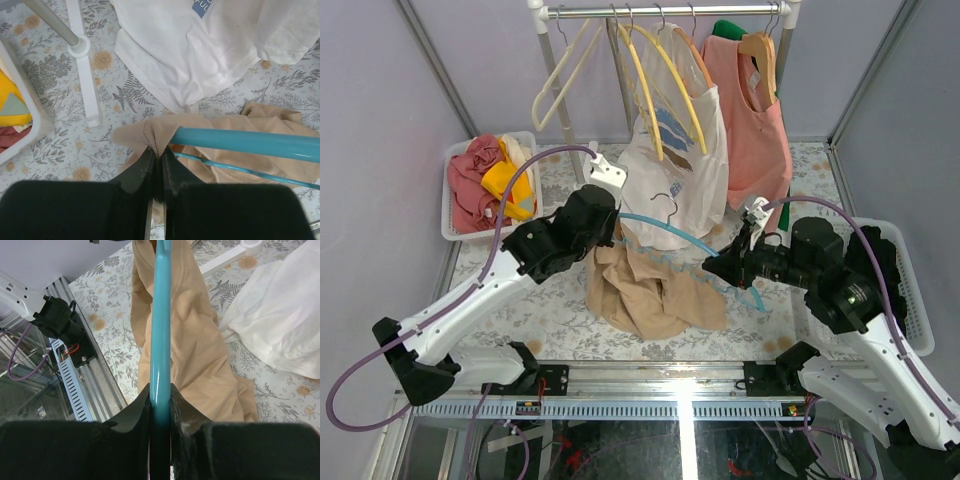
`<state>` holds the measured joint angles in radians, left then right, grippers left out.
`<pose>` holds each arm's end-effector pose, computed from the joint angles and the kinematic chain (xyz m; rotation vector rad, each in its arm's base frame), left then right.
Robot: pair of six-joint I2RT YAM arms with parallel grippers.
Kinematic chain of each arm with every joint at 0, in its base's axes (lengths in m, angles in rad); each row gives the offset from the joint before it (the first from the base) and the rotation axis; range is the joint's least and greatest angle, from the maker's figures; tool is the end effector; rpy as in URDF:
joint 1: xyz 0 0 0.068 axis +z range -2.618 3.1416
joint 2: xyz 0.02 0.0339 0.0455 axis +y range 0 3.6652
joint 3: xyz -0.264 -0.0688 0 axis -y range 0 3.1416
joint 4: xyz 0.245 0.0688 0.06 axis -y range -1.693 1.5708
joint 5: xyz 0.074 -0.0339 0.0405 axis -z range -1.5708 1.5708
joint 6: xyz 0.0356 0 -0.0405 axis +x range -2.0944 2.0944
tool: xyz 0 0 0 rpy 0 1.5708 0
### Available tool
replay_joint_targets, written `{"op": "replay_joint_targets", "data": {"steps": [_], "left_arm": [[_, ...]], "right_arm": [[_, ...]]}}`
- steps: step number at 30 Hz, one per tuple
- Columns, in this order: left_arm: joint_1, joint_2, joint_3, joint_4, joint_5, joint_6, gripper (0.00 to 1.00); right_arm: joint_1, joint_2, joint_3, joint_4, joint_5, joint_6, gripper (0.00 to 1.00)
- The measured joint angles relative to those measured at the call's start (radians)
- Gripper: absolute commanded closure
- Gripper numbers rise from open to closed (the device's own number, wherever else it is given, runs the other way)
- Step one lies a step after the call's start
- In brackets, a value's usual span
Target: Place the t-shirt on the hanger
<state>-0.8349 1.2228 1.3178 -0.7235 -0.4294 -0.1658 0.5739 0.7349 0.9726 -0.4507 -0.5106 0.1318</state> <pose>0.1816 -0.1785 0.3821 0.4745 2.0835 -0.1127 0.1172 0.0965 0.3843 -0.7727 1.6911 0.9529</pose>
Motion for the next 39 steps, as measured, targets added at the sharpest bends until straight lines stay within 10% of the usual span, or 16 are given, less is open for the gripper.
{"op": "replay_joint_targets", "data": {"steps": [23,39], "left_arm": [[0.003,0.126,0.434,-0.110,0.148,0.127,0.92],[-0.003,0.170,0.294,-0.092,0.314,0.118,0.90]], "right_arm": [[-0.005,-0.066,0.182,-0.219,0.016,0.011,1.00],[-0.004,-0.109,0.064,-0.327,-0.011,0.088,1.00]]}}
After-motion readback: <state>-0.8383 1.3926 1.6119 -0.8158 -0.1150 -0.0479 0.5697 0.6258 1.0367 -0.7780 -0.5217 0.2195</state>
